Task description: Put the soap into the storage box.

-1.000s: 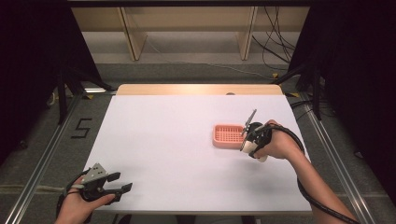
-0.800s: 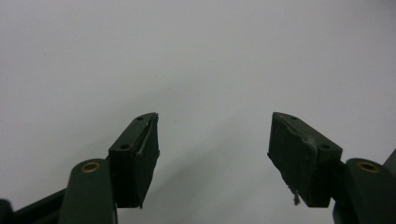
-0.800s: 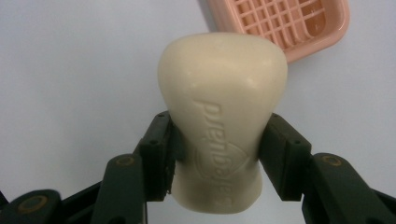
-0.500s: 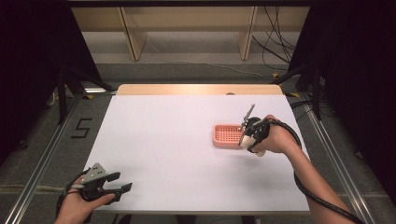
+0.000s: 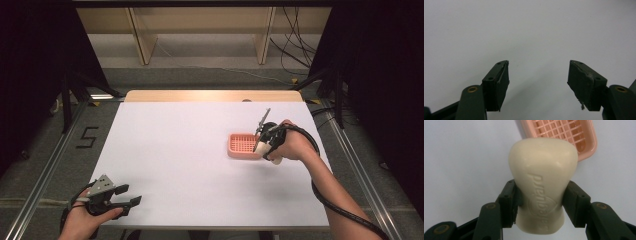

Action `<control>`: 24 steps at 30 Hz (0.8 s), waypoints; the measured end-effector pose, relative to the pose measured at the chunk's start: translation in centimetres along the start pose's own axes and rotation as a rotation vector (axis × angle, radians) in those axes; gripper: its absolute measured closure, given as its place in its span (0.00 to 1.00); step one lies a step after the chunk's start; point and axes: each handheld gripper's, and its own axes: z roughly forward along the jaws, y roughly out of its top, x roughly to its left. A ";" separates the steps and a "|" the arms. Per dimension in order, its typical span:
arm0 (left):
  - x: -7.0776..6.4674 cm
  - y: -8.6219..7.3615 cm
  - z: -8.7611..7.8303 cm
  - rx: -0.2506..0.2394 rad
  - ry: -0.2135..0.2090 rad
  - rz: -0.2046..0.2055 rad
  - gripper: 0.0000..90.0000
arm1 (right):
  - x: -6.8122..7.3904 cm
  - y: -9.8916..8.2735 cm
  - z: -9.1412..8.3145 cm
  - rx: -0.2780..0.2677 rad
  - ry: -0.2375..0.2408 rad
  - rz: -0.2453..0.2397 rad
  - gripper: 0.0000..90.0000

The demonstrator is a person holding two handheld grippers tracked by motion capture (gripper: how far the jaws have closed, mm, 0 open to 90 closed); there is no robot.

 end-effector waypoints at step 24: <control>0.0 0.0 0.0 0.001 -0.001 0.001 0.37 | -1.0 0.9 -0.1 0.006 -0.007 -0.015 0.56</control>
